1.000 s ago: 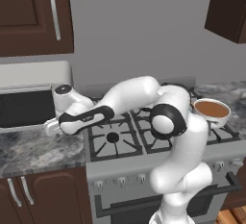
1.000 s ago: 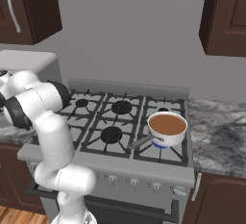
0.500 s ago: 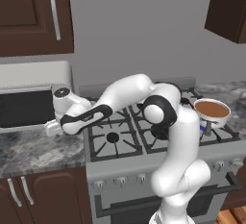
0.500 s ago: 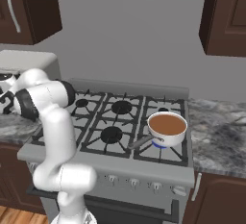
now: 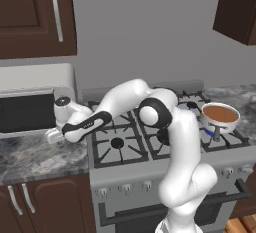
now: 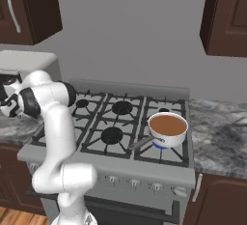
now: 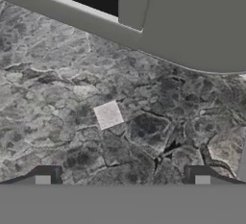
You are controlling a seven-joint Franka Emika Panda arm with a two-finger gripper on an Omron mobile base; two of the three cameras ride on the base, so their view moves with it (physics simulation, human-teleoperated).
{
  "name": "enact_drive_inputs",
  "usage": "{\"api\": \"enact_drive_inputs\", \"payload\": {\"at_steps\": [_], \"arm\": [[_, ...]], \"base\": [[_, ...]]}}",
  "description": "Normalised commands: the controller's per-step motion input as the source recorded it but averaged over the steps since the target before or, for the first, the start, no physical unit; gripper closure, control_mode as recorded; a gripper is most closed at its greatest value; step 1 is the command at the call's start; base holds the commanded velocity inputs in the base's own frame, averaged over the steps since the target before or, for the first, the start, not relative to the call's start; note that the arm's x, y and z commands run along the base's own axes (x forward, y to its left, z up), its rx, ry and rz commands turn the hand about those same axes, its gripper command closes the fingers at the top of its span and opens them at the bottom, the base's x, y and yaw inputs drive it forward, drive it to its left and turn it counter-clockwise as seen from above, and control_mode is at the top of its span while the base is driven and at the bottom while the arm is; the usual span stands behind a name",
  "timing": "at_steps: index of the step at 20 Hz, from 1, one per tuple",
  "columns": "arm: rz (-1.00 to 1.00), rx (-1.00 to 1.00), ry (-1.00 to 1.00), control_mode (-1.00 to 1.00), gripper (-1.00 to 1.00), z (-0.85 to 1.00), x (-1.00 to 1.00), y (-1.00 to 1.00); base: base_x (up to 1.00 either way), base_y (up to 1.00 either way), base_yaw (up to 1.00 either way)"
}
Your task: Pick up the sugar cube(s) and place them in the saucepan with hot chocolate.
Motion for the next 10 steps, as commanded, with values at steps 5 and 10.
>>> {"api": "enact_drive_inputs", "payload": {"at_steps": [5,10], "arm": [[0.0,0.0,0.0,-1.0,-1.0,-0.28,0.32,0.18],[0.0,0.0,0.0,-1.0,-1.0,-0.29,0.33,0.18]], "base": [[0.0,0.0,0.0],[0.0,0.0,0.0]]}}
